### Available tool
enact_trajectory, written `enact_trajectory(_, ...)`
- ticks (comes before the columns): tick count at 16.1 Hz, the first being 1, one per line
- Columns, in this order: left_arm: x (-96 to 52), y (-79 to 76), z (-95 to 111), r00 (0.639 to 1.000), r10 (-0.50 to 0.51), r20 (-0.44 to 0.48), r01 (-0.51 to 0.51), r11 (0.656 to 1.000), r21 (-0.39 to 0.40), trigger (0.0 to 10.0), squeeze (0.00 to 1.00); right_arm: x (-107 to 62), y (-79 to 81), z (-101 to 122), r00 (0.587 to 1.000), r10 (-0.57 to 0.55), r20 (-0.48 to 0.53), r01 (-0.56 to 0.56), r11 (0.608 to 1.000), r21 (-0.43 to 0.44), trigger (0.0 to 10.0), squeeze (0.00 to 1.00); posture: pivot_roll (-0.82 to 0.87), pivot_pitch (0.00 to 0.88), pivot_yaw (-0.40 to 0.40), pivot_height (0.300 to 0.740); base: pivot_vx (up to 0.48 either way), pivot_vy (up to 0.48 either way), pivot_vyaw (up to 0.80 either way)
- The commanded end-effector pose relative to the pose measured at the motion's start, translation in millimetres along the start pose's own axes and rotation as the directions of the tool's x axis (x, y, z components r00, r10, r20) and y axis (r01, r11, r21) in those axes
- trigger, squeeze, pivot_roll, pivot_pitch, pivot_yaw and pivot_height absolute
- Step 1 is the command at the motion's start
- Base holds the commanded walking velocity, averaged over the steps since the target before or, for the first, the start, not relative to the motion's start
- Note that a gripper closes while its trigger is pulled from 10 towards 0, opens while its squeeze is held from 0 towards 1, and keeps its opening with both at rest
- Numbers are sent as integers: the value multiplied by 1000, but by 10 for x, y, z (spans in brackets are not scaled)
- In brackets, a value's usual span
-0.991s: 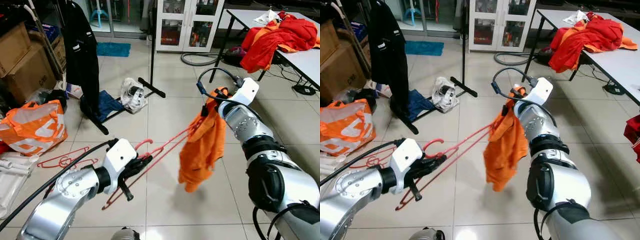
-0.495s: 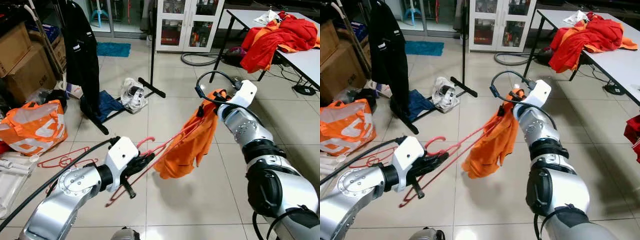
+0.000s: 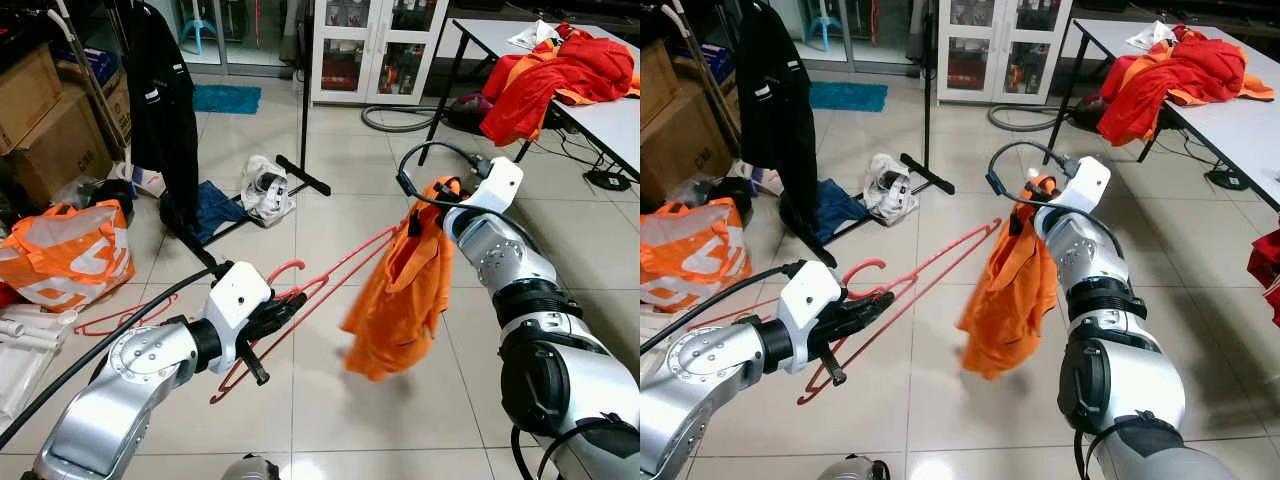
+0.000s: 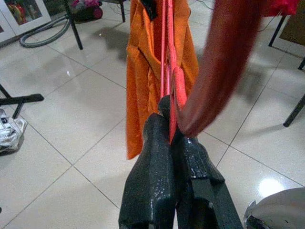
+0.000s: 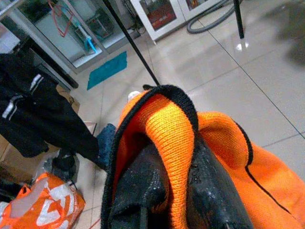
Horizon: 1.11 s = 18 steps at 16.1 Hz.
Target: Hang hanger
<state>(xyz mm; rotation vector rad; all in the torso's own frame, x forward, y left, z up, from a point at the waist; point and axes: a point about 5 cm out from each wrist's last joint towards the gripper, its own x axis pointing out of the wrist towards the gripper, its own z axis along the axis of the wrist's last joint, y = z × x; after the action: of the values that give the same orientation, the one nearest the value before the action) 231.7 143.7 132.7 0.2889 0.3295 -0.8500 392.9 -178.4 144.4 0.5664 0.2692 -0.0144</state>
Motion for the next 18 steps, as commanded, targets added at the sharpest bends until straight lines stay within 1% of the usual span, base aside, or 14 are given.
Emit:
enact_trajectory(1,53,-12,1,1000,-9,7,9,1000,-15,10000,0,-14,83,133,998,35,48,-35,999,3,0,0,51,0,-57,740,0,0,0)
enact_trajectory(2,70,-19,-3,1000,-15,15,15,999,-39,10000,0,-18,107,144,998,42,51,-42,999,4,0,0,51,0,-57,740,0,0,0)
enact_trajectory(3,136,-9,-47,1000,-6,-3,6,999,-34,10000,0,-39,201,171,996,72,60,-72,997,8,0,0,27,0,-47,740,0,0,0)
enact_trajectory(4,162,0,-58,1000,0,-8,0,1000,-29,10000,0,-52,237,184,994,83,64,-84,996,8,0,0,27,0,-47,740,0,0,0)
enact_trajectory(8,240,47,-44,1000,13,3,-13,1000,-29,10000,0,-124,328,185,991,119,64,-120,993,3,0,0,-1,0,-42,740,0,0,0)
enact_trajectory(10,273,67,-35,1000,23,11,-23,999,-27,10000,0,-193,339,114,991,128,45,-129,992,4,0,0,-4,0,-41,740,0,0,0)
enact_trajectory(13,277,81,-27,999,32,16,-32,999,-22,10000,0,-274,262,-34,993,120,-2,-120,993,-11,0,0,-6,0,-37,740,0,0,0)
enact_trajectory(16,292,81,-54,999,31,7,-31,999,-15,10000,0,-373,421,-136,981,189,-43,-190,982,-6,0,0,-8,0,-28,740,0,0,0)
enact_trajectory(18,302,67,-58,1000,22,4,-22,1000,-13,10000,0,-407,495,-167,975,214,-55,-215,977,-6,0,0,-12,0,-24,740,0,0,0)
